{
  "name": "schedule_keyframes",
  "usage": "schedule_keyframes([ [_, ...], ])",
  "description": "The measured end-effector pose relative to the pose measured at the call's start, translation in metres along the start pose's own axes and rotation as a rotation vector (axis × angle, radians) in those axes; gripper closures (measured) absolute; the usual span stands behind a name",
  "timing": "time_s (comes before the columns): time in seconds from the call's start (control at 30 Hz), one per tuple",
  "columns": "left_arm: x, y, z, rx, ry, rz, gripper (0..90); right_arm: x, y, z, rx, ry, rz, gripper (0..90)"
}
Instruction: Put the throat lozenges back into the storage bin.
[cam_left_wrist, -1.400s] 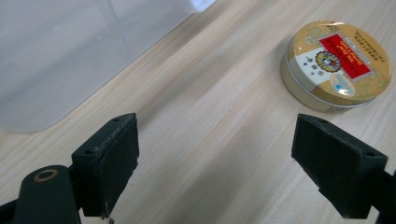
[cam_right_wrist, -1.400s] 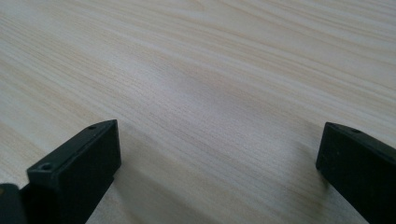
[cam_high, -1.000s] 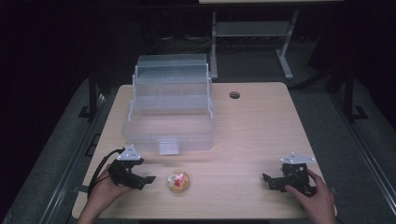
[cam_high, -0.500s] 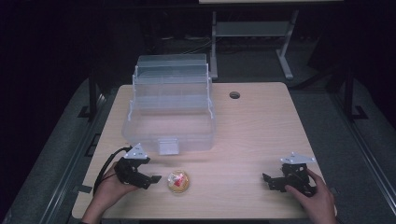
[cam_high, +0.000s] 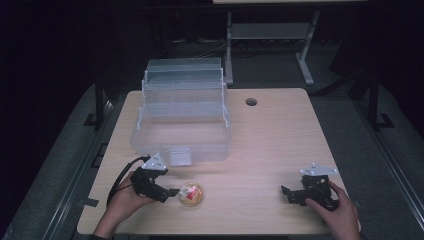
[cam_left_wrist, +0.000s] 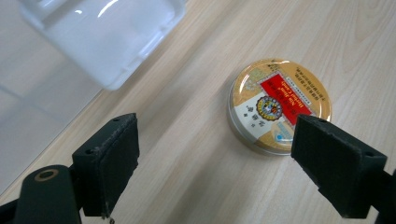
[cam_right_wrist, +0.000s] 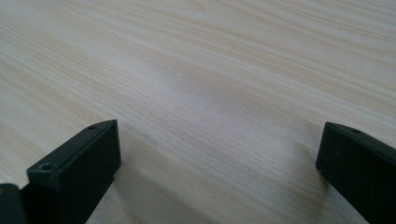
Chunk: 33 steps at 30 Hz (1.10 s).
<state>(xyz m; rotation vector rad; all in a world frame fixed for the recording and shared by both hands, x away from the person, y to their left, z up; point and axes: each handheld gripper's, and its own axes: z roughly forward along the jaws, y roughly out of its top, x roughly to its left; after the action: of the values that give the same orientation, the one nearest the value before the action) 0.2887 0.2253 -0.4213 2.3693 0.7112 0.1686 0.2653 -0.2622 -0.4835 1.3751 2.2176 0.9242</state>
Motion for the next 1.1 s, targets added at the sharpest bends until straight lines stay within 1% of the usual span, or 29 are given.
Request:
schedule_keyframes([
  [0.5, -0.01, 0.013, 0.012, 0.028, -0.038, 0.039, 14.6, 0.0, 0.0, 0.0, 0.0, 0.0, 0.0, 0.0],
  [0.8, -0.016, 0.018, 0.018, 0.041, -0.056, 0.057, 14.6, 0.0, 0.0, 0.0, 0.0, 0.0, 0.0, 0.0],
  [0.9, -0.017, 0.019, 0.02, 0.042, -0.062, 0.057, 14.5, 0.0, 0.0, 0.0, 0.0, 0.0, 0.0, 0.0],
  [1.03, -0.02, 0.021, 0.023, 0.047, -0.07, 0.068, 14.5, 0.0, 0.0, 0.0, 0.0, 0.0, 0.0, 0.0],
  [1.1, -0.021, 0.021, 0.024, 0.046, -0.073, 0.066, 14.6, 0.0, 0.0, 0.0, 0.0, 0.0, 0.0, 0.0],
])
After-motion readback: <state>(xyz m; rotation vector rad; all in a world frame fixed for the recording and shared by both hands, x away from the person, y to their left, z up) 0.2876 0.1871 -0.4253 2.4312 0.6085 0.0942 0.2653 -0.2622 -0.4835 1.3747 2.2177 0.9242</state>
